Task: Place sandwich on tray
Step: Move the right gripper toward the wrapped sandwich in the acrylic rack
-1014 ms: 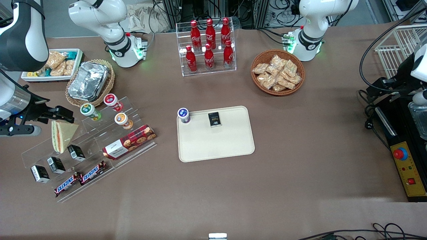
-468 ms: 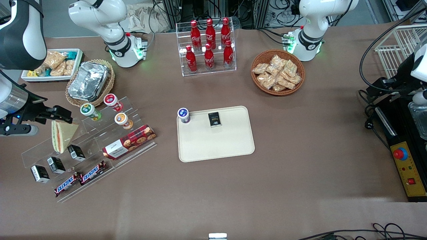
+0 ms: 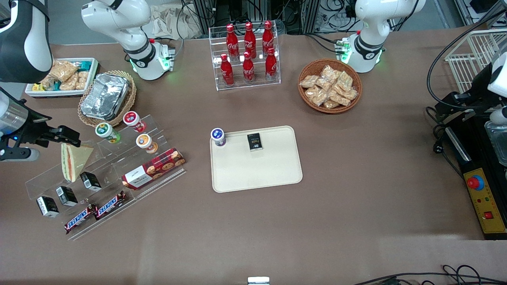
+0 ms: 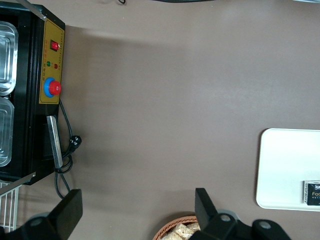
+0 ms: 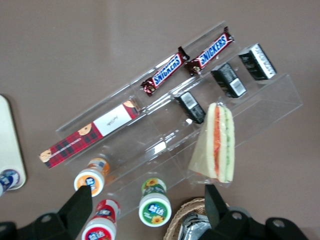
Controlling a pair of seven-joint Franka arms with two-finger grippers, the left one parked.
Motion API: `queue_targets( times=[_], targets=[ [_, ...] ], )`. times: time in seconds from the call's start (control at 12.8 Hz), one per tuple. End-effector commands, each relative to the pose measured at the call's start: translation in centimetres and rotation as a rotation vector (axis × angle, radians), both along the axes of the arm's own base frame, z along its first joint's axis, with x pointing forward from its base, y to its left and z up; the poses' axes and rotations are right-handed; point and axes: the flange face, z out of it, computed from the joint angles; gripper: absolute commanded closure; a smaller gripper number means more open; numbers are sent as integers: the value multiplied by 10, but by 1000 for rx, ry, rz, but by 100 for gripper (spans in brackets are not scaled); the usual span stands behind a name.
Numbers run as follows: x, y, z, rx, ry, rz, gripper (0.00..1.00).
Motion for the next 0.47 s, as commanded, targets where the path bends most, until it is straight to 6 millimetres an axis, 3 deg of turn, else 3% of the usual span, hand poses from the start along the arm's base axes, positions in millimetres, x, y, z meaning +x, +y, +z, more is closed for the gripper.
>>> queue_targets(
  times=[0.0, 0.16, 0.39],
  targets=[
    [-5, -39, -1, -21, -7, -20, 0],
    [-10, -83, -7, -19, -36, -3, 0],
    [-19, -127, -26, -8, -75, -2, 0]
  ],
)
